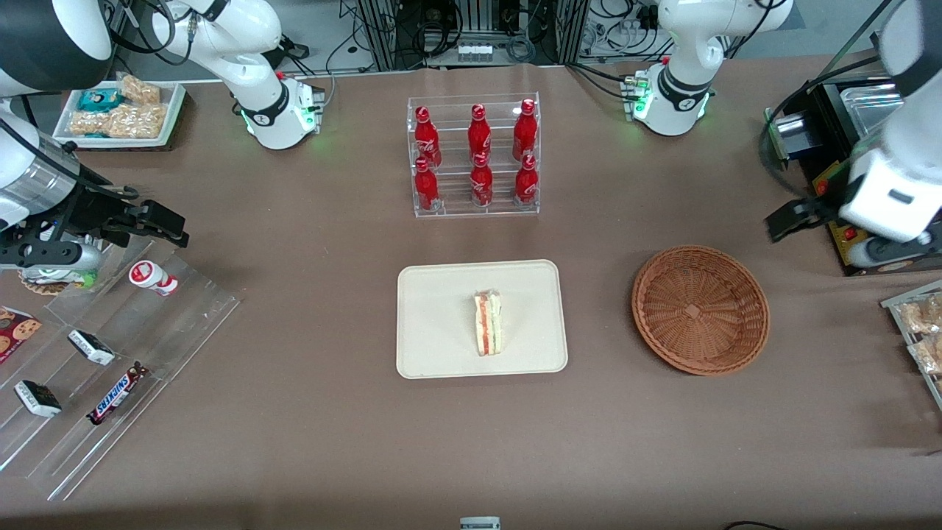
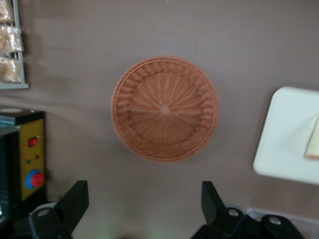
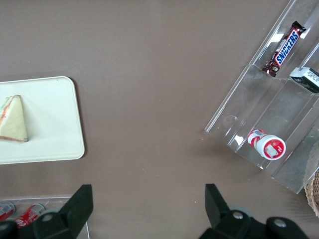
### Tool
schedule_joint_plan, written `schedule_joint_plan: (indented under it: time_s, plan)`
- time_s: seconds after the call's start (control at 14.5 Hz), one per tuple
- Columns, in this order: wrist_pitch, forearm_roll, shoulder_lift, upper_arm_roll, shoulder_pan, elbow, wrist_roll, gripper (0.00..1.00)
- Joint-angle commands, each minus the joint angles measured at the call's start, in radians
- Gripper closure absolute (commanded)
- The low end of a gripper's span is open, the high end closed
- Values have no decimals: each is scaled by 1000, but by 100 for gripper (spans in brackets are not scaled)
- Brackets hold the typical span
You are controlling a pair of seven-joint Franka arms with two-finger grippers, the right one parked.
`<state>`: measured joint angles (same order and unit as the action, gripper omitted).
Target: Place sandwich from basket to tray
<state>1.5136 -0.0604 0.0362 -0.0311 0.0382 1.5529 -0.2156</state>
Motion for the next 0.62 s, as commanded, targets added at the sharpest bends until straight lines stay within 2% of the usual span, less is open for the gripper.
schedule_joint_plan:
  time_s: [0.0,0.55]
  plan:
    - [-12,22,-61,107,37,65,157,0]
    - [2,30,-53,112,20,13,190,0]
